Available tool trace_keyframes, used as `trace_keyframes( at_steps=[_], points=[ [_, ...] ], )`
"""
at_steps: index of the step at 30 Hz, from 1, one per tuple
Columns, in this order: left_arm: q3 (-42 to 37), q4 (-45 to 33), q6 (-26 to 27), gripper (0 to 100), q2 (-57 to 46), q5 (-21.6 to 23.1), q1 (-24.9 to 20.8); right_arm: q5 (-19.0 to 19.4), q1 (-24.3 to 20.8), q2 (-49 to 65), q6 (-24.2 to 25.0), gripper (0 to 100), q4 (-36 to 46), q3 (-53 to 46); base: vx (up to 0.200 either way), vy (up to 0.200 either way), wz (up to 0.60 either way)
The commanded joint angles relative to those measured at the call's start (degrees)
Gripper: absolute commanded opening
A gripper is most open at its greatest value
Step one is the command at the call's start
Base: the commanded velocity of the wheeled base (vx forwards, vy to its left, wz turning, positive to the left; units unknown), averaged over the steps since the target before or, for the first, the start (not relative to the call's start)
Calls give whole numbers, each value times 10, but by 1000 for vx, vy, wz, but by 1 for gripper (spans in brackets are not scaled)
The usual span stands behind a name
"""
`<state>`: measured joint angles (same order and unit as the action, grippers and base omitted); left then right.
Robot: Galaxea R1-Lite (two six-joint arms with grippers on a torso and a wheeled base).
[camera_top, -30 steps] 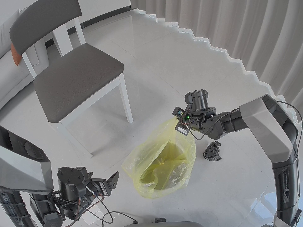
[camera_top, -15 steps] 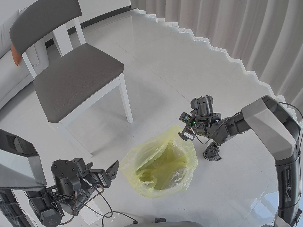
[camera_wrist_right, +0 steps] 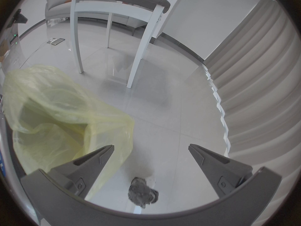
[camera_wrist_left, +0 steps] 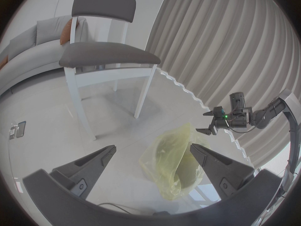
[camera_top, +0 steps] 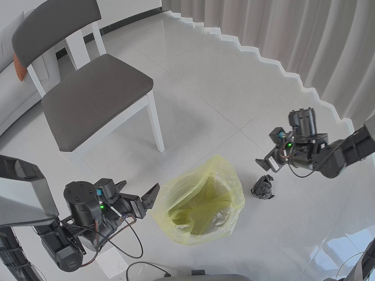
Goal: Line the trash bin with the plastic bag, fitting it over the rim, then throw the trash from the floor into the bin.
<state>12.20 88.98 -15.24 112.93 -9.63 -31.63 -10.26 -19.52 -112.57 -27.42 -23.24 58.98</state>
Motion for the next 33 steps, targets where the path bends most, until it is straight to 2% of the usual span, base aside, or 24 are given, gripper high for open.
trace_keyframes(
  at_steps=[1,3,10,12,21,27,28,33],
  points=[
    [66,10,62,100,77,27,-15,1,50,133,61,100,21,-79,0,0,0],
    [94,8,92,100,121,40,-30,1,66,162,77,100,38,-108,0,0,0],
    [112,9,105,100,168,43,-67,1,77,199,78,100,44,-159,0,0,0],
    [118,10,122,100,193,43,-77,1,77,205,78,100,45,-171,0,0,0],
    [185,8,211,100,269,35,-66,2,73,217,76,100,46,-184,0,0,0],
    [226,7,231,100,304,23,-35,3,72,211,75,100,45,-184,0,0,0],
    [229,8,231,0,307,23,-31,3,72,210,75,100,44,-184,0,0,0],
    [230,10,227,0,303,25,-11,14,71,210,74,100,45,-183,0,0,0]
  ],
)
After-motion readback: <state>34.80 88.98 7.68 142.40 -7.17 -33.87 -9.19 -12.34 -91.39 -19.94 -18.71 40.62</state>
